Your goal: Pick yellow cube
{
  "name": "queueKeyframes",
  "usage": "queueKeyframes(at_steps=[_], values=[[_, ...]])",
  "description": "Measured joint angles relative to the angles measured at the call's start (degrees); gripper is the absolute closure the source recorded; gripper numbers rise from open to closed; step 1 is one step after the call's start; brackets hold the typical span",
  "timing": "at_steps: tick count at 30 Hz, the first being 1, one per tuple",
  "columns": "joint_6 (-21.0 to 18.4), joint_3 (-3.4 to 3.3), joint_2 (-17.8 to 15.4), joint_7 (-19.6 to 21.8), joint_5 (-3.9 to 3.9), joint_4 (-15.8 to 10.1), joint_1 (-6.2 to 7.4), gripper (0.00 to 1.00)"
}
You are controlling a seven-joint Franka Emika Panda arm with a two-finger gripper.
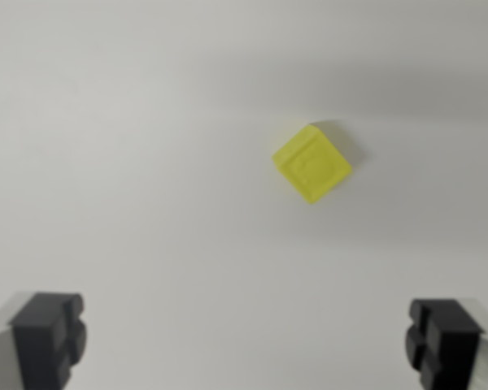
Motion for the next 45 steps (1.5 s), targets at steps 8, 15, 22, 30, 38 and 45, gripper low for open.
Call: queueKeyframes(at_steps=[8,15,22,30,38,45], values=[[0.50,0.00,0.04,-1.32,0.01,-0.46,-0.23,0.00],[2.91,-0.01,0.66,-4.25,0.10,-2.23,-0.75,0.00],[5.35,-0.01,1.44,-7.18,0.20,-3.88,-1.28,0.00],[8.13,-0.01,2.50,-10.56,0.34,-5.59,-1.89,0.00],[10.83,-0.01,3.73,-13.97,0.49,-7.08,-2.49,0.00],[13.18,0.00,4.95,-16.98,0.62,-8.24,-3.02,0.00]])
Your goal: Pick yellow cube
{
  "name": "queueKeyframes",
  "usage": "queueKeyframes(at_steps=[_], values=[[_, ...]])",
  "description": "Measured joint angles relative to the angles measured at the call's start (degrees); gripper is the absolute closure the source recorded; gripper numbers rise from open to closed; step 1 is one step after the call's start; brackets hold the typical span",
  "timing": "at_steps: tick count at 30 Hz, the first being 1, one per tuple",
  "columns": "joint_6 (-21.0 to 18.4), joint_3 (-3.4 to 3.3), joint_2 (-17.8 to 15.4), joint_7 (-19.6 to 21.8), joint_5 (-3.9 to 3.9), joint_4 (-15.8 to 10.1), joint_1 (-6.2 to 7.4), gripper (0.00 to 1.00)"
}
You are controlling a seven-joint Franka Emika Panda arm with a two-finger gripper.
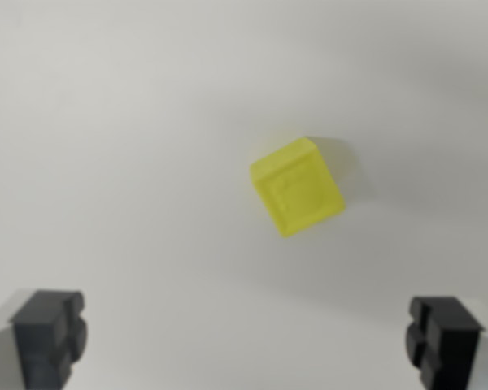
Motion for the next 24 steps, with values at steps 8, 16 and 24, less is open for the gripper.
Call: queueKeyframes(at_steps=[8,16,24], values=[[2.63,0.00,1.54,-3.47,0.16,-1.13,-0.60,0.00],[5.21,0.01,3.26,-6.95,0.32,-2.05,-1.21,0.00],[7.73,0.01,5.13,-10.47,0.49,-2.78,-1.81,0.00]])
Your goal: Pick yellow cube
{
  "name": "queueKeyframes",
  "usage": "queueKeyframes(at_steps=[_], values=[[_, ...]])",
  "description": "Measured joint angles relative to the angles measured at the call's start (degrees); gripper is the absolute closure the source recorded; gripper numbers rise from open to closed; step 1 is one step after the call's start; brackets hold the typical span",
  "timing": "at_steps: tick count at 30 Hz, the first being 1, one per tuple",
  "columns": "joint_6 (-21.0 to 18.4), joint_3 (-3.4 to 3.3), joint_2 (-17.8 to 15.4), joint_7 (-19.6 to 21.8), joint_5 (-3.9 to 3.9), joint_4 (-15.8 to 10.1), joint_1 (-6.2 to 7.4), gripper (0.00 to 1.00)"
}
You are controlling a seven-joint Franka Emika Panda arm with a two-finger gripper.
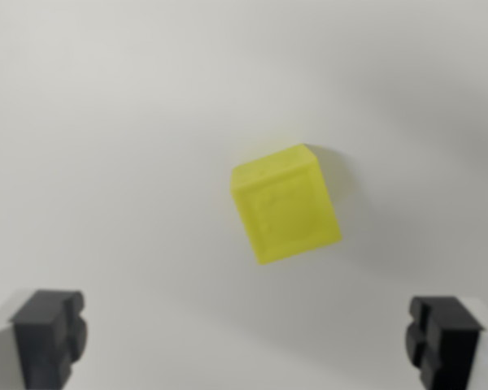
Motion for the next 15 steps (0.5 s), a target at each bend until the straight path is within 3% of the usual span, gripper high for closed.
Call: queueKeyframes(at_steps=[15], values=[[4.52,0.02,3.86,-6.58,0.30,-0.82,-1.12,0.00]])
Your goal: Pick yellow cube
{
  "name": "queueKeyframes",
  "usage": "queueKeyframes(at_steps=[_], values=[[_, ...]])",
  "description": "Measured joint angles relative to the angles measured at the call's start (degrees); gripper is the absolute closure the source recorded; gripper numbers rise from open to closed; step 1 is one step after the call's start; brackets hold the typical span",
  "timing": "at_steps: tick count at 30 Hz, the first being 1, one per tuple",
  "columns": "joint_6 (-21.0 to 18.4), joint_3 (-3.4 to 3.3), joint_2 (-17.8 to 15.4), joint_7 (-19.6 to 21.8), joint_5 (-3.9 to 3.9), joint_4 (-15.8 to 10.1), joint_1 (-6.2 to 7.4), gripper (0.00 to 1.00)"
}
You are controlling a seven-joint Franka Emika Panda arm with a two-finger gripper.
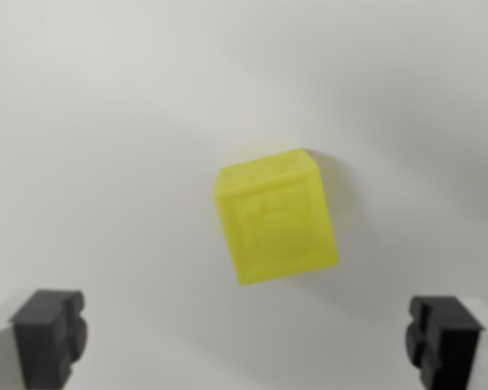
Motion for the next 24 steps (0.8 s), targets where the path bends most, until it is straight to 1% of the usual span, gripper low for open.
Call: queueKeyframes(at_steps=[24], values=[[6.62,0.02,7.12,-10.52,0.50,0.08,-1.78,0.00]])
